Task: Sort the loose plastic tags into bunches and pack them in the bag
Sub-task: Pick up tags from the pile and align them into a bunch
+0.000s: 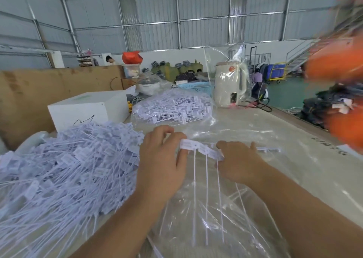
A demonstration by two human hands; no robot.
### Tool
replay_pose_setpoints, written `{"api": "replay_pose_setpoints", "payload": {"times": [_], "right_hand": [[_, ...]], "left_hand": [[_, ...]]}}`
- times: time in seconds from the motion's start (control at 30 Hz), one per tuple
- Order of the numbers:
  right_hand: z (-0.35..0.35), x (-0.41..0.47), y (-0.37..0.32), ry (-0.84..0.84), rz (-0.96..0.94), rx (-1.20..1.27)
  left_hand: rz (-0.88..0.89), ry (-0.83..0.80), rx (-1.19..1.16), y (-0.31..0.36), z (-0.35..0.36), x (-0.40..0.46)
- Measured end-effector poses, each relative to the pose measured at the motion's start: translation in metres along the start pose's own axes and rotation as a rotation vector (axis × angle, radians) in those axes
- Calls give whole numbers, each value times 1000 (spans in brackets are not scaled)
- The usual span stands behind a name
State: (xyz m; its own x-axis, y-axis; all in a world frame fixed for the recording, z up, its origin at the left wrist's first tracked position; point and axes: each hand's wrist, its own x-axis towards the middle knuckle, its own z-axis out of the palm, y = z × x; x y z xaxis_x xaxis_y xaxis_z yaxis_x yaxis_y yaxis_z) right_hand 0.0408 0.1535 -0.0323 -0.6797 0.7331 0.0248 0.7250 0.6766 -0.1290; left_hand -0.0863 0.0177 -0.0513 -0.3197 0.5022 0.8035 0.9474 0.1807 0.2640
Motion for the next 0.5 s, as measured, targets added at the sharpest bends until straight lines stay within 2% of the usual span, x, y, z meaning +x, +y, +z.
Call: {"api": "replay_pose_setpoints", "payload": {"times": [0.1,0.17,0.3,0.4,0.5], "right_hand": [[-3,0,-1,0,5,-34],[-8,-5,-2,-15,-41,43],[-25,-25,-5,-85,-303,240],[-33,-33,-17,17,-489,512],[-19,-31,-30,86,-443,560]], "left_hand": [[-10,-85,-15,-1,4,0],[-36,-135,-50,-4,5,-1],[15,-134,-57,-6,6,-1],[44,-127,-40,-1,8,0],[15,-160,-85,1,7,-1]]}}
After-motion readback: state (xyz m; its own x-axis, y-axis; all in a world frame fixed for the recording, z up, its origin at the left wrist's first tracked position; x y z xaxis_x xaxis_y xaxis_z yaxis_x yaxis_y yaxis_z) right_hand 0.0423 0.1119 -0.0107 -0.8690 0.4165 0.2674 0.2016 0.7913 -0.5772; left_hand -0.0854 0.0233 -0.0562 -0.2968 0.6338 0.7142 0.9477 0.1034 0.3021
